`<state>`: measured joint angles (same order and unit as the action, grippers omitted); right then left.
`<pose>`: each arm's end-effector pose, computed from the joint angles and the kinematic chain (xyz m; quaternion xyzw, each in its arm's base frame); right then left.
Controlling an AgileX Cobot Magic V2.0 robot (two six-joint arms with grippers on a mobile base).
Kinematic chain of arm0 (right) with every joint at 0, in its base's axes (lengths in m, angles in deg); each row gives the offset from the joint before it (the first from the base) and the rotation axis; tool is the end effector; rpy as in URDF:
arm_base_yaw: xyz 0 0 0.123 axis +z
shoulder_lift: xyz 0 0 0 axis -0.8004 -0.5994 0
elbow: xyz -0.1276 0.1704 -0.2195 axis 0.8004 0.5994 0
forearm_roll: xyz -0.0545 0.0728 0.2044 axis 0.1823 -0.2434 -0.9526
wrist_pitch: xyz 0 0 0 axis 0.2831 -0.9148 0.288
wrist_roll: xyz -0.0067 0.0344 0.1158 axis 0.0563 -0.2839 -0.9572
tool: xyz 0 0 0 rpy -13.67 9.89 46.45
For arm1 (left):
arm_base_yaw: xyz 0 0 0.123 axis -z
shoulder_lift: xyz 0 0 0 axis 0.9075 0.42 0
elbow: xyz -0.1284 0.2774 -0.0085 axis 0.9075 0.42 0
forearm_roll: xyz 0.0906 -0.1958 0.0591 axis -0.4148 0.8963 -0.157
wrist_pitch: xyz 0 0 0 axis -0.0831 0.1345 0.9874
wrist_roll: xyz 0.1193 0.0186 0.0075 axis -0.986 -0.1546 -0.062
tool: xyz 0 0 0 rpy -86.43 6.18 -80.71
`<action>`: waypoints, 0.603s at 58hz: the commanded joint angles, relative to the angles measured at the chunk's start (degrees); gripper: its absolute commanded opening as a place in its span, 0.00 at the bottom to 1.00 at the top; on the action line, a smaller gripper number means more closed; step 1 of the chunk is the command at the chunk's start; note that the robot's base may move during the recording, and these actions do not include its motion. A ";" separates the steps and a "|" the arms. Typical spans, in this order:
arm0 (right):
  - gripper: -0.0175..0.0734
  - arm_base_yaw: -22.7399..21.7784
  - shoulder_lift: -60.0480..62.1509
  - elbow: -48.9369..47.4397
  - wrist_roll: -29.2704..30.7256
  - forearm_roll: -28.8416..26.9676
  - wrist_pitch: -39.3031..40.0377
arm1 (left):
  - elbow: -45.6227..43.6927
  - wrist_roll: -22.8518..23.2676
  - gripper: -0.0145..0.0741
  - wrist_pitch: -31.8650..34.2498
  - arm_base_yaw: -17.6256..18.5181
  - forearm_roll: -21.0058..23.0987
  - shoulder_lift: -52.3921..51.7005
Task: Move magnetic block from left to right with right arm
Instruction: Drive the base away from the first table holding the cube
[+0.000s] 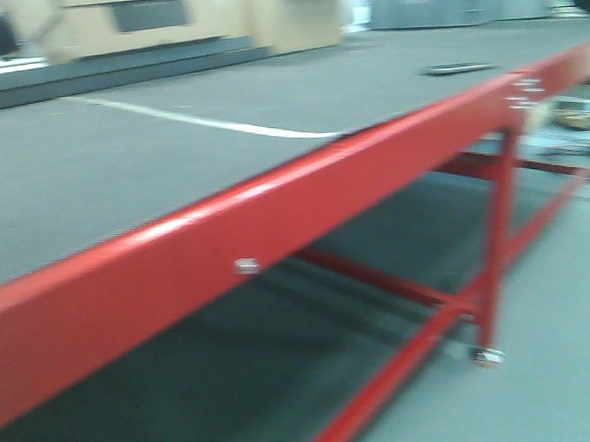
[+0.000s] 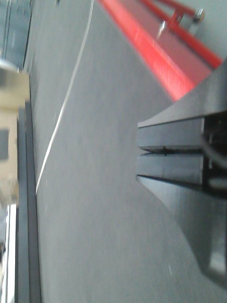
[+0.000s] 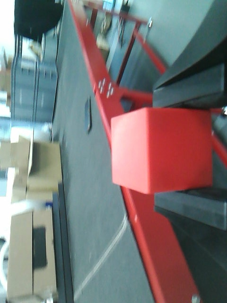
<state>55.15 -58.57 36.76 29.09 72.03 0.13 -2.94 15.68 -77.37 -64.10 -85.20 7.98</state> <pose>0.0342 0.0010 0.2720 -0.0062 0.6761 0.0173 0.7366 0.0372 -0.0012 0.1976 -0.0216 0.7046 -0.0378 0.7083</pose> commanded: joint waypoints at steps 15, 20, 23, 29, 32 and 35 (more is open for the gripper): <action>0.50 -0.30 -0.62 -1.79 0.30 0.59 5.14 | 0.48 0.10 0.03 4.84 0.21 0.29 -0.62; 0.50 -0.30 -0.62 -1.79 0.30 0.59 5.14 | 0.48 0.10 0.03 4.84 0.21 0.29 -0.62; 0.50 -0.30 -0.62 -1.79 0.30 0.59 5.14 | 0.48 0.10 0.03 4.84 0.21 0.29 -0.62; 0.50 -0.30 -0.62 -1.79 0.30 0.59 5.14 | 0.48 0.10 0.03 4.84 0.21 0.29 -0.62; 0.50 -0.30 -0.62 -1.79 0.30 0.59 5.14 | 0.48 0.10 0.03 4.84 0.21 0.29 -0.62; 0.50 -0.30 -0.62 -1.79 0.30 0.59 5.14 | 0.48 0.10 0.03 4.84 0.21 0.29 -0.62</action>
<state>55.15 -58.57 36.76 29.09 72.03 0.13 -2.94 15.68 -77.37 -64.10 -85.20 7.98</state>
